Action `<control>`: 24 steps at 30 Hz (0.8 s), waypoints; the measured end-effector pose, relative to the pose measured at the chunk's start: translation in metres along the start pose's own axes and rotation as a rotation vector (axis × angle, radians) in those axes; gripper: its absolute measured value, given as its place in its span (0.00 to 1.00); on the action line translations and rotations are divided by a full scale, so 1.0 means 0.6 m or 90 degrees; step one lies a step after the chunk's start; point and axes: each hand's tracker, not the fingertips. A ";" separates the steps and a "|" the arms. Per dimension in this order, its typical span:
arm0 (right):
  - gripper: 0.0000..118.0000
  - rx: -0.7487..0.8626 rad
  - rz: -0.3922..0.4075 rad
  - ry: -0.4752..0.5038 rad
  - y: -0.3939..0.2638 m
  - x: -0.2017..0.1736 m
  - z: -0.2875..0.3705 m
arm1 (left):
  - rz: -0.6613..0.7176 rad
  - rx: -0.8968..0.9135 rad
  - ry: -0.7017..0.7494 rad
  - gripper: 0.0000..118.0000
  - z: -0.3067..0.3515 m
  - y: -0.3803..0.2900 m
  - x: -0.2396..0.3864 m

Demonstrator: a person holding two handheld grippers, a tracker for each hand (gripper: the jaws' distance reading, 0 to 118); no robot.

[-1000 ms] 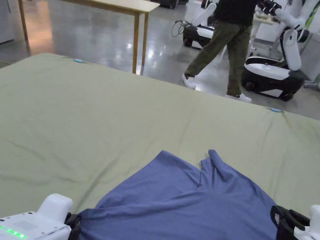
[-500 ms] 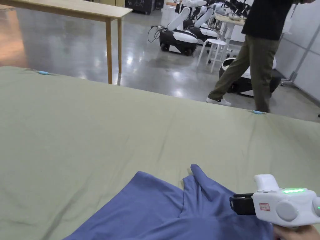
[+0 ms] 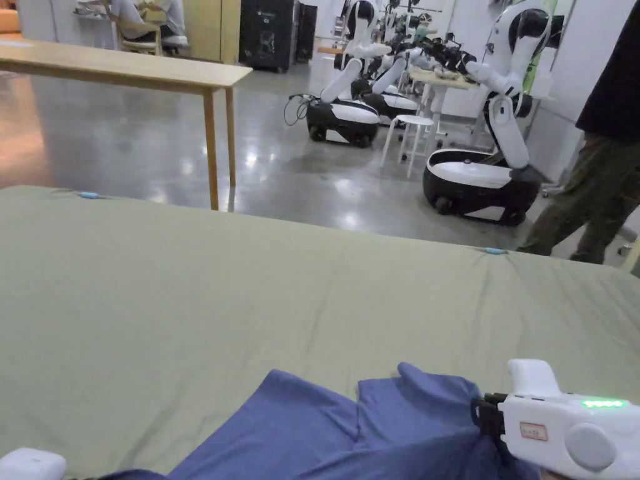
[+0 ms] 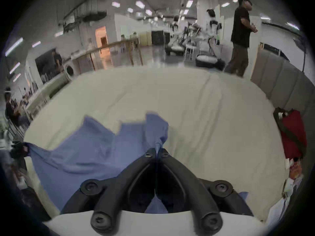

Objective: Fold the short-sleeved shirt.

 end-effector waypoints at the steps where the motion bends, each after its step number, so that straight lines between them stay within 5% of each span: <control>1: 0.02 0.027 0.005 0.000 0.021 0.003 0.034 | -0.001 0.034 0.000 0.00 0.008 0.021 0.001; 8: 0.02 0.222 0.049 -0.080 0.169 -0.003 0.260 | -0.003 0.148 0.014 0.00 0.049 0.204 0.016; 12: 0.02 0.302 0.023 -0.099 0.238 0.004 0.359 | -0.007 0.219 0.029 0.00 0.082 0.312 0.025; 24: 0.02 0.438 0.001 -0.088 0.451 0.030 0.477 | -0.034 0.347 0.104 0.00 0.138 0.604 0.049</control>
